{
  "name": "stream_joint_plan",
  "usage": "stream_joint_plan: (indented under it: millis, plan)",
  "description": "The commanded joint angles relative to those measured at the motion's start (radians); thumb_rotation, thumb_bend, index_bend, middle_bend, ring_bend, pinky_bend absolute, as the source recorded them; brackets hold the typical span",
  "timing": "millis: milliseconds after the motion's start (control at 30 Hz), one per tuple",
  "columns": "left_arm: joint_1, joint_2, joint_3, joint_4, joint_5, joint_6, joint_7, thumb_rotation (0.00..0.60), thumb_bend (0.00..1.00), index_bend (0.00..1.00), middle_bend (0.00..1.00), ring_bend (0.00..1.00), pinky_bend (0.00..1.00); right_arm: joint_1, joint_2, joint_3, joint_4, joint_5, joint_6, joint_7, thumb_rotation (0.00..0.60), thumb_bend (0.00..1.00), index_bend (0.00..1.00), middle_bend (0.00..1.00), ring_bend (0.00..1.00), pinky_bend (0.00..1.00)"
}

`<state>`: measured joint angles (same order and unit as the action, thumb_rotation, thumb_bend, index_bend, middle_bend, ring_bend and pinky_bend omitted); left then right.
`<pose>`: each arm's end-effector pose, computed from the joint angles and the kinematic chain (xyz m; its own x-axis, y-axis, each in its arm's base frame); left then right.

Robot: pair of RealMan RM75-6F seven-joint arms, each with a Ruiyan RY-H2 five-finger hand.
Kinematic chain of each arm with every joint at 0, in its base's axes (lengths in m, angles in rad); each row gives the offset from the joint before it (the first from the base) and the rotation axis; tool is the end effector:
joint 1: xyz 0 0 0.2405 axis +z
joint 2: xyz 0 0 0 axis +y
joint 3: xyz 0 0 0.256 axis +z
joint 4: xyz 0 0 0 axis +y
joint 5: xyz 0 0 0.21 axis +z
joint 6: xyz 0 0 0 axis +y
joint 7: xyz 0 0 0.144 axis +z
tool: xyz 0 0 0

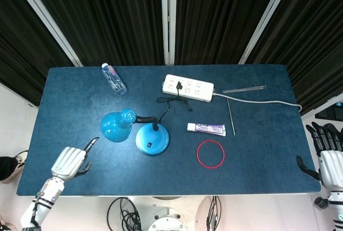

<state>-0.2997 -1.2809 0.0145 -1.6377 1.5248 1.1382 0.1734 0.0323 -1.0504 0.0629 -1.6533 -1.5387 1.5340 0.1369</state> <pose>-0.2602 0.2130 0.0495 0.4581 0.3121 0.8323 0.8786 -0.3011 -0.3707 -0.3076 -0.1671 0.1830 0.2941 0.0388 0.9550 -0.9556 -0.0078 0.2946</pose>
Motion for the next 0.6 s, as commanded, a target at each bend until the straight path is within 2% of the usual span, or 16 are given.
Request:
stream_joint_plan:
  millis: [33, 200, 600]
  plan:
    - [-0.048, -0.048, -0.007, 0.002, -0.015, -0.058, 0.033, 0.6, 0.44, 0.07, 0.79, 0.85, 0.91, 0.001, 0.003, 0.0, -0.009, -0.007, 0.006, -0.014, 0.6, 0.29, 0.0, 0.0, 0.0, 0.0]
    - [-0.095, -0.104, -0.014, 0.013, -0.028, -0.117, 0.051, 0.6, 0.45, 0.07, 0.79, 0.85, 0.91, 0.0, 0.009, 0.002, -0.022, 0.005, 0.004, -0.029, 0.6, 0.29, 0.0, 0.0, 0.0, 0.0]
    - [-0.174, -0.2, -0.04, 0.051, -0.018, -0.151, 0.083, 0.6, 0.46, 0.07, 0.79, 0.85, 0.89, 0.003, 0.017, 0.009, -0.015, 0.031, -0.013, -0.023, 0.6, 0.29, 0.0, 0.0, 0.0, 0.0]
